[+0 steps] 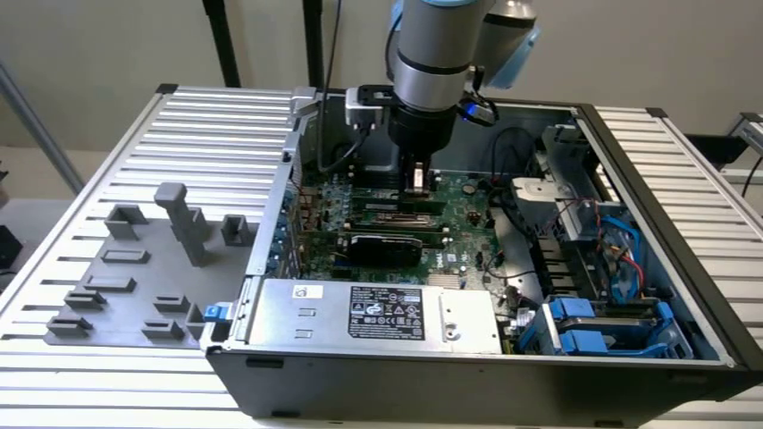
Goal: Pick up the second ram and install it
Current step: 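Insert the second ram into the second slot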
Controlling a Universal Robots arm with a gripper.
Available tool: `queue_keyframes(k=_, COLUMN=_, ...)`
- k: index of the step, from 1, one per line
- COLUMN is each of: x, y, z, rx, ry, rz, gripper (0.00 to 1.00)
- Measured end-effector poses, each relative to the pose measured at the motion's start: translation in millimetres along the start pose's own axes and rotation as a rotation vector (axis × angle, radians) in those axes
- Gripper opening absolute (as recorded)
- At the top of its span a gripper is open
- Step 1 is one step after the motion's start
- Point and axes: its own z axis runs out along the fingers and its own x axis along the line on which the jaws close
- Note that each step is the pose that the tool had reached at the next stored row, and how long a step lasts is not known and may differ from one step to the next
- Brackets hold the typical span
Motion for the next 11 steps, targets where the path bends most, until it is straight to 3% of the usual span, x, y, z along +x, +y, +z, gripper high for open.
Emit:
queue_keyframes(k=7, x=4.2, y=-0.2, z=12.5, rx=0.0001, ry=0.0, rz=0.0, gripper=0.14)
queue_keyframes(k=11, x=4.3, y=-0.3, z=13.6, rx=-0.0001, ry=0.0003, rz=0.0, gripper=0.14)
